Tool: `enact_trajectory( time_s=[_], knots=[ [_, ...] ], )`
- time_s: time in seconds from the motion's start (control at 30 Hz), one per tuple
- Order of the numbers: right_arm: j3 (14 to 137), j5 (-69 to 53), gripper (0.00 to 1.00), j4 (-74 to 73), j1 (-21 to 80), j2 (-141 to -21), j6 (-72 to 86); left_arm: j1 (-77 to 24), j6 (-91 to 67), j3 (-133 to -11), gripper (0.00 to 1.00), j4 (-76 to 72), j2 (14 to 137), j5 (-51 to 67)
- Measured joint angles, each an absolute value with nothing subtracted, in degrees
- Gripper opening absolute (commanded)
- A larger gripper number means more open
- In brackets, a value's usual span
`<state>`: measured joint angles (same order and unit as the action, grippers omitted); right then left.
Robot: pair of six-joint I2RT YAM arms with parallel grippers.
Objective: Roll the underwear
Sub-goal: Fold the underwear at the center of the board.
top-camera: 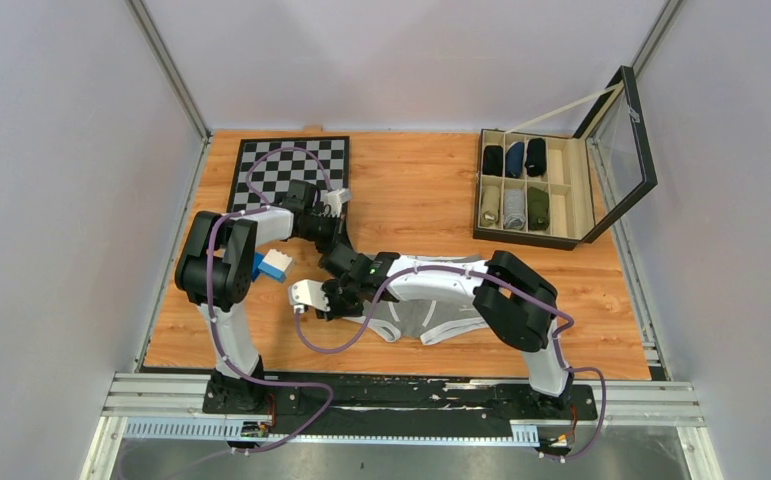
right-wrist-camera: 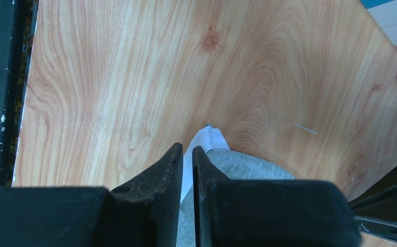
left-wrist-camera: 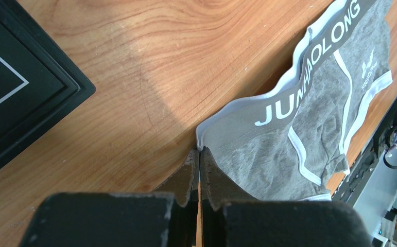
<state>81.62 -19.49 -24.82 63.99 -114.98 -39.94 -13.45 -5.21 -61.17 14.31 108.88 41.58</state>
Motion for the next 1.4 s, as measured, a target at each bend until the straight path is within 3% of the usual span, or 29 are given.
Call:
enact_trajectory(
  time_s=[0.4,0.87,1.4],
  knots=[
    [81.65,-17.80,0.11,-24.38,63.99,-115.33,-40.73,-13.45,-4.80,-62.65,0.00,16.45,109.65,41.45],
    [81.80,-19.68,0.19,-21.26,62.89,-118.52,-39.70,-13.45,-4.56,-63.31,0.00,17.58,109.73,40.45],
    [83.77,-22.79,0.21,-24.21,62.89,-118.45,-38.85,-13.45,-4.54,-63.31,0.00,17.67,109.65,40.42]
  ],
)
